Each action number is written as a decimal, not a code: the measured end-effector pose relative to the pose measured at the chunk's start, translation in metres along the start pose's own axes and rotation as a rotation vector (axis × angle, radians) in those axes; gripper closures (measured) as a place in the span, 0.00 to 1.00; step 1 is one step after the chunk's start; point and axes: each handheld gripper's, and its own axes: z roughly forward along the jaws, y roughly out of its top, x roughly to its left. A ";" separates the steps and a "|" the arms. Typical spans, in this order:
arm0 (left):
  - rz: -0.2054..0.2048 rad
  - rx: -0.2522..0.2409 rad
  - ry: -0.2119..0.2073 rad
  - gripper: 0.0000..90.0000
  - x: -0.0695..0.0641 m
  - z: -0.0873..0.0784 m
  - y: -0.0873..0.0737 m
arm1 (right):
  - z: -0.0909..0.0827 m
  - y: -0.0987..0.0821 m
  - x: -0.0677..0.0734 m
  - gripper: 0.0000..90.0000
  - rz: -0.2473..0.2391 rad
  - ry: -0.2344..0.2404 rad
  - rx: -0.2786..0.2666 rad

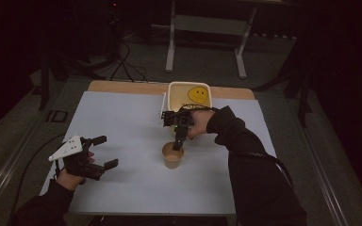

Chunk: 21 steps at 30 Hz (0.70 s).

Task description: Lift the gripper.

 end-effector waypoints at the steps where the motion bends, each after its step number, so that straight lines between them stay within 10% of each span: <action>1: 0.000 0.002 -0.001 0.01 0.000 0.000 0.000 | -0.003 0.000 0.001 0.20 0.000 -0.001 0.002; 21: -0.002 -0.001 -0.003 0.01 0.000 0.000 0.000 | -0.048 0.005 0.015 0.17 -0.022 -0.023 -0.029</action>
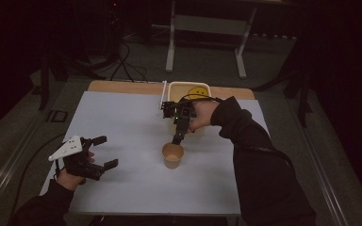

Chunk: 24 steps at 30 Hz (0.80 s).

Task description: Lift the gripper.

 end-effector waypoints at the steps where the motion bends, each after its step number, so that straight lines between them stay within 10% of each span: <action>1: -0.001 -0.001 -0.001 0.01 0.000 0.000 0.000 | -0.002 0.000 0.000 0.17 0.001 -0.002 0.002; 24: -0.003 0.003 -0.005 0.01 0.000 -0.001 0.000 | -0.036 0.006 0.010 0.11 -0.004 -0.034 -0.014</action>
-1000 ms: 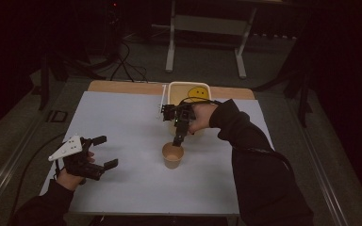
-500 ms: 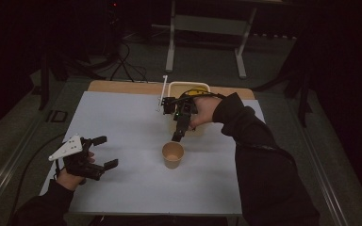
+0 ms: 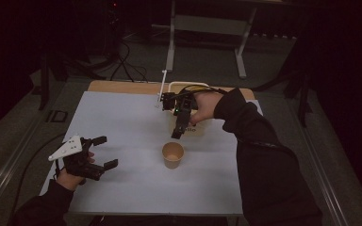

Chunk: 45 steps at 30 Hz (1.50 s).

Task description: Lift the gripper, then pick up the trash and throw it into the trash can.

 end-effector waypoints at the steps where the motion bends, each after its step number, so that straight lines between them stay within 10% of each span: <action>1: -0.001 0.001 0.000 0.01 0.000 0.000 0.000 | 0.000 0.000 0.000 0.11 -0.002 -0.001 0.000; 45: 0.007 0.007 -0.005 0.01 -0.001 0.001 0.000 | 0.027 -0.006 0.013 0.11 -0.051 -0.011 -0.027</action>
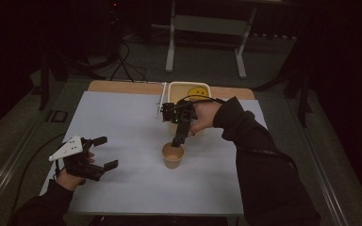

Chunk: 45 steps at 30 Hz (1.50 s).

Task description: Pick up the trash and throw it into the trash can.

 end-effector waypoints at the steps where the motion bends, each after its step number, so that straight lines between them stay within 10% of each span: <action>1: 0.001 0.001 0.000 0.01 0.000 0.000 0.000 | 0.005 -0.002 0.000 0.11 0.002 0.001 -0.005; 45: -0.001 0.005 -0.017 0.01 0.001 0.001 0.000 | 0.097 -0.024 -0.006 0.11 -0.009 0.030 -0.017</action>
